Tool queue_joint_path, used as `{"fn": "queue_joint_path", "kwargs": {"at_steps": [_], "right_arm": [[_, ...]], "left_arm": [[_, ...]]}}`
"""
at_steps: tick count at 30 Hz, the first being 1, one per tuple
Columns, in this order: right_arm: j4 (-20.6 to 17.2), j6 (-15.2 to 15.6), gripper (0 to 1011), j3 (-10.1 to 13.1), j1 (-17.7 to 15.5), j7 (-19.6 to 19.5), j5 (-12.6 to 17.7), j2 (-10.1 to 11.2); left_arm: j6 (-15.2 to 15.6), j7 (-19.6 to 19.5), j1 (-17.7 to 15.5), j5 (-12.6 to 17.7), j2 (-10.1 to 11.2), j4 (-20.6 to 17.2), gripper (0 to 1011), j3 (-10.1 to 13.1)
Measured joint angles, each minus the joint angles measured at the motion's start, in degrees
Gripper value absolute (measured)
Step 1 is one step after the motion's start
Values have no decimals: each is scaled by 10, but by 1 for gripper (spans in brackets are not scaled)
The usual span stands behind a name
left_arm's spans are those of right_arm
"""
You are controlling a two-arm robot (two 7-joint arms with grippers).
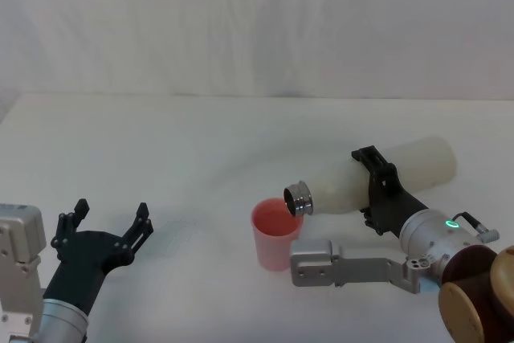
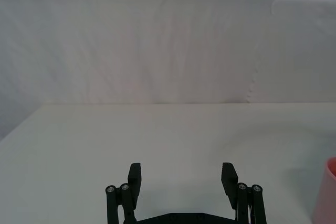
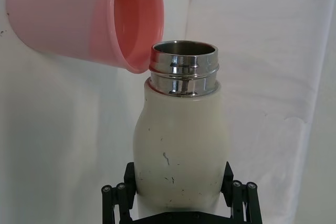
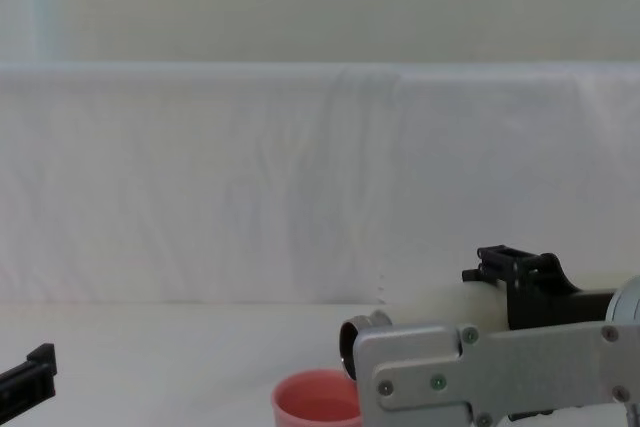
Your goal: Grasp the thermos with one hand and pour water into the cup lid.
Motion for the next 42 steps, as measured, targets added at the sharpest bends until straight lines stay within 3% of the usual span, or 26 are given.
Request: {"fn": "queue_joint_path", "kwargs": {"at_steps": [42], "right_arm": [[-7,0,957,-7,7,10,-19,4]], "left_arm": [[0,0,0,0,0,0,1001,0]]}}
